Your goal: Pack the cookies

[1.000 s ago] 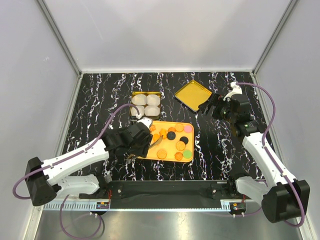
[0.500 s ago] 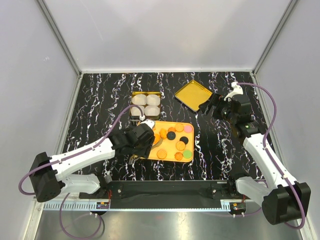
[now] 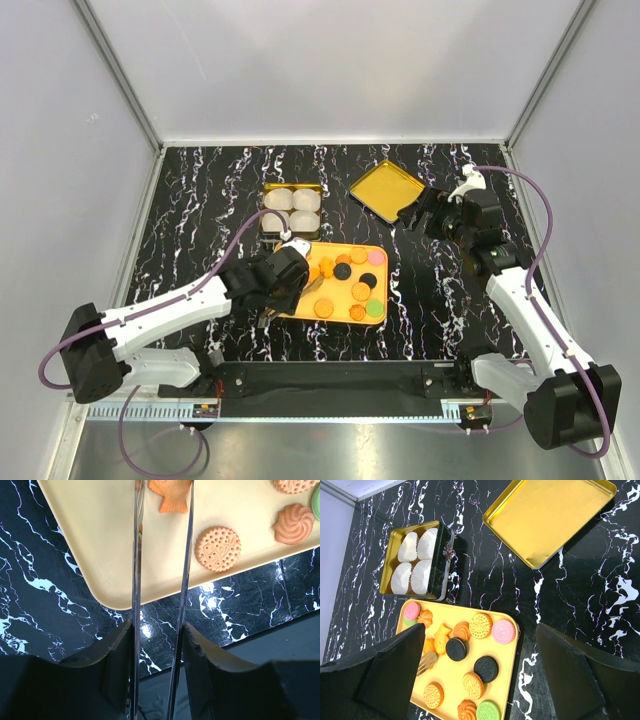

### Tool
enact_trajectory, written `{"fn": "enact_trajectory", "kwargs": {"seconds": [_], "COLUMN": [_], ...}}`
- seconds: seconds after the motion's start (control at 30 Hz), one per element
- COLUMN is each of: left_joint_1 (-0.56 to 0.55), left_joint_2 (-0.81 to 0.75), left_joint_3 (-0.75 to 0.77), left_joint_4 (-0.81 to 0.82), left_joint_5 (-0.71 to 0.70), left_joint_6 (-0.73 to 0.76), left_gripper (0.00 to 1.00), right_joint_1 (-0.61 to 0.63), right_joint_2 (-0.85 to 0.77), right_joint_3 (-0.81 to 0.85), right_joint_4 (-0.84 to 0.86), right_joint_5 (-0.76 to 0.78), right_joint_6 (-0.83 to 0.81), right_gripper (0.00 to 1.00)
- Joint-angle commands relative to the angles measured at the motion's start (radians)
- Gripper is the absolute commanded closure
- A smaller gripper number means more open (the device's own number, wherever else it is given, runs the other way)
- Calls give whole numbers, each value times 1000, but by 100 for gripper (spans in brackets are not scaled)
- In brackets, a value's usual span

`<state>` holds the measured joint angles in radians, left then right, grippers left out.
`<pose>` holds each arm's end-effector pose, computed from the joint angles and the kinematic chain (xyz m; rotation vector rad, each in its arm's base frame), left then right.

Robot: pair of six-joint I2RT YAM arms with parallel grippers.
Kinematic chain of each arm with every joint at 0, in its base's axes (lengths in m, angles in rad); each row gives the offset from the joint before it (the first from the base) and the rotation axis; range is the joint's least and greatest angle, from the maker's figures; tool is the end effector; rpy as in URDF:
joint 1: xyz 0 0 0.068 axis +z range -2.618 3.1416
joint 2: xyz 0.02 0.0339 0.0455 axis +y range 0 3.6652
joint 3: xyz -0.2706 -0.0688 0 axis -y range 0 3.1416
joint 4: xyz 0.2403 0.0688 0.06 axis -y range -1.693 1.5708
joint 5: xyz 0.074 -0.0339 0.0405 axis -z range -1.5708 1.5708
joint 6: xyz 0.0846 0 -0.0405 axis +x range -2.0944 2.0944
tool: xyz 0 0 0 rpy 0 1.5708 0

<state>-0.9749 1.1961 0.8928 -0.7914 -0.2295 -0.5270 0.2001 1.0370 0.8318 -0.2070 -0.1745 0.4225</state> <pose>0.1506 -0.1877 0.2118 0.5128 2.5830 -0.2140 0.2656 0.0688 0.2932 0.1092 2.0193 0.5726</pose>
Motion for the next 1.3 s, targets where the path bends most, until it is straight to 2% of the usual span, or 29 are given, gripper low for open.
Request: {"fn": "enact_trajectory", "kwargs": {"seconds": [0.0, 0.63, 0.93, 1.0, 1.27], "left_joint_1": [-5, -4, -1, -1, -2], "left_joint_2": [-7, -78, -24, -15, 22], "left_joint_3": [20, 123, 104, 100, 92], "left_joint_4": [34, -63, -37, -29, 11], "left_joint_5": [-37, -24, -14, -18, -5], "left_joint_6": [9, 22, 6, 1, -4], "left_gripper": [58, 59, 53, 47, 45], "right_joint_1": [-1, -1, -1, -1, -1], "right_joint_2": [-18, -23, -17, -17, -23], "right_joint_3": [3, 0, 1, 0, 0], "right_joint_4": [23, 20, 20, 21, 18], "right_joint_5": [10, 17, 13, 13, 13], "right_joint_6": [-14, -14, -16, -16, -16], "right_gripper": [0, 0, 0, 0, 0]}}
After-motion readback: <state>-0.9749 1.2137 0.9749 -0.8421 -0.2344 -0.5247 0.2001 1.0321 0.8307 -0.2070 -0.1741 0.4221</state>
